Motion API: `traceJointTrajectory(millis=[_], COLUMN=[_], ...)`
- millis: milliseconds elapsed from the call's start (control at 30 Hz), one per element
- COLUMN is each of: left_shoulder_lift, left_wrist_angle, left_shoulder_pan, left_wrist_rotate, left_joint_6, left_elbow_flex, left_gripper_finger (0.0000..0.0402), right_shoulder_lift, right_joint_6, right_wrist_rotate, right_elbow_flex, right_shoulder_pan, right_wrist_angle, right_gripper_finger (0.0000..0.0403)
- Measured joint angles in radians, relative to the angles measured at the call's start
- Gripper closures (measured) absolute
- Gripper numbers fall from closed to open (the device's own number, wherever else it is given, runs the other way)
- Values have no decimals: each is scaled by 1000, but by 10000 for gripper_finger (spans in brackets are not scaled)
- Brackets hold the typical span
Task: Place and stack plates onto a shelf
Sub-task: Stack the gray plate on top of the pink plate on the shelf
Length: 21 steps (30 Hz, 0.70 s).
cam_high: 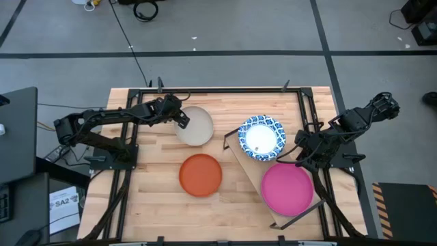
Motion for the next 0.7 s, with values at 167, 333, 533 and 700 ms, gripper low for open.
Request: traceJointTrajectory(millis=[167, 333, 533, 700], left_shoulder_lift=[0, 0, 0, 0], left_wrist_angle=[0, 0, 47, 132], left_shoulder_pan=[0, 0, 0, 0], left_wrist_rotate=[0, 0, 0, 0], left_joint_6=[0, 0, 0, 1], left_elbow_flex=[0, 0, 0, 0], left_gripper_finger=[388, 388, 388, 388], right_shoulder_lift=[0, 0, -3, -27], right_joint_6=[-17, -99, -106, -106], right_wrist_rotate=[0, 8, 35, 35], right_elbow_flex=[0, 0, 0, 0], right_shoulder_pan=[0, 0, -24, -53], right_wrist_angle=[0, 0, 0, 0], right_gripper_finger=[244, 245, 245, 245])
